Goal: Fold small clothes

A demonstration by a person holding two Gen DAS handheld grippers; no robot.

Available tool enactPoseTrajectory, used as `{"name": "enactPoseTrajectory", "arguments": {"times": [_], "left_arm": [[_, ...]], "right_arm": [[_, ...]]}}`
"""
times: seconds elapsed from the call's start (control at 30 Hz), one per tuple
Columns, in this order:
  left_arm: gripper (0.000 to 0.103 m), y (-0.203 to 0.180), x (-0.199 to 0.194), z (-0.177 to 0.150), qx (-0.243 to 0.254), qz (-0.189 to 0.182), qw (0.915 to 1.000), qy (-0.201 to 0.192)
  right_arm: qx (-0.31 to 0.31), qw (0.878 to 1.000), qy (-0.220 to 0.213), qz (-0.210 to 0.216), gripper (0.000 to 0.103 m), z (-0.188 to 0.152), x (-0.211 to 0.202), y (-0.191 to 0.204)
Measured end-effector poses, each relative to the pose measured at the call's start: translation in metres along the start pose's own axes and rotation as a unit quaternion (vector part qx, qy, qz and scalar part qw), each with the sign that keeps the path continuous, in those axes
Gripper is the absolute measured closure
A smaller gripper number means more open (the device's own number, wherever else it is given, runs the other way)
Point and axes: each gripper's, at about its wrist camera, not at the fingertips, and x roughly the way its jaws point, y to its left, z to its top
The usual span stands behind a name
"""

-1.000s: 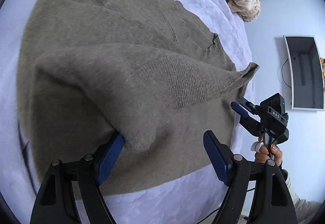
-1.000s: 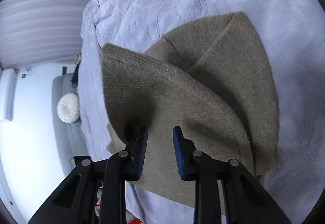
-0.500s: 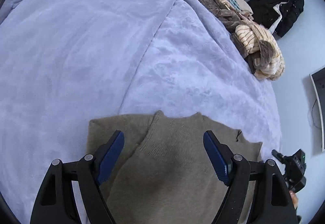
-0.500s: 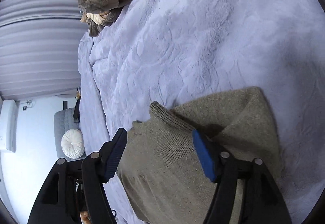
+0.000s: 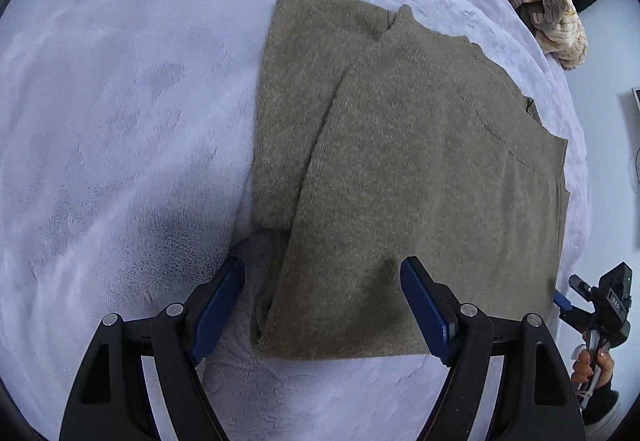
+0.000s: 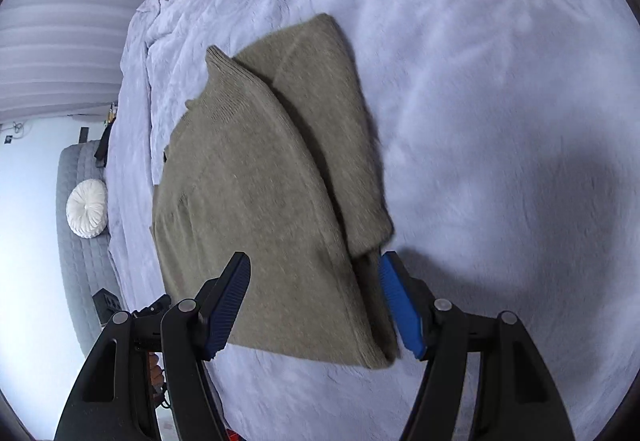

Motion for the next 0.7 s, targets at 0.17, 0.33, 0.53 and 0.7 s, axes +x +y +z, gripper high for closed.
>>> {"name": "enactPoseTrajectory", "arguments": {"times": [0.17,0.33,0.53,0.7], "left_arm": [[0.032,-0.003,0.008,-0.005,0.012,-0.008,0.9999,0.01],[0.094,-0.004,0.003,-0.007,0.032,-0.009,0.9992,0.019],[0.094,0.012,0.003,-0.022,0.034,0.007,0.9992,0.019],[0.094,0.014,-0.001,-0.034,0.048,0.024,0.9984,0.02]], "right_arm": [[0.004,1.0,0.025,0.002,0.062,-0.016,0.019,-0.005],[-0.023,0.999,0.039,-0.013,0.095,-0.021,0.02,0.009],[-0.06,0.994,0.052,-0.072,0.097,-0.029,0.009,0.009],[-0.043,0.992,0.062,-0.099,0.096,-0.034,0.026,-0.014]]}}
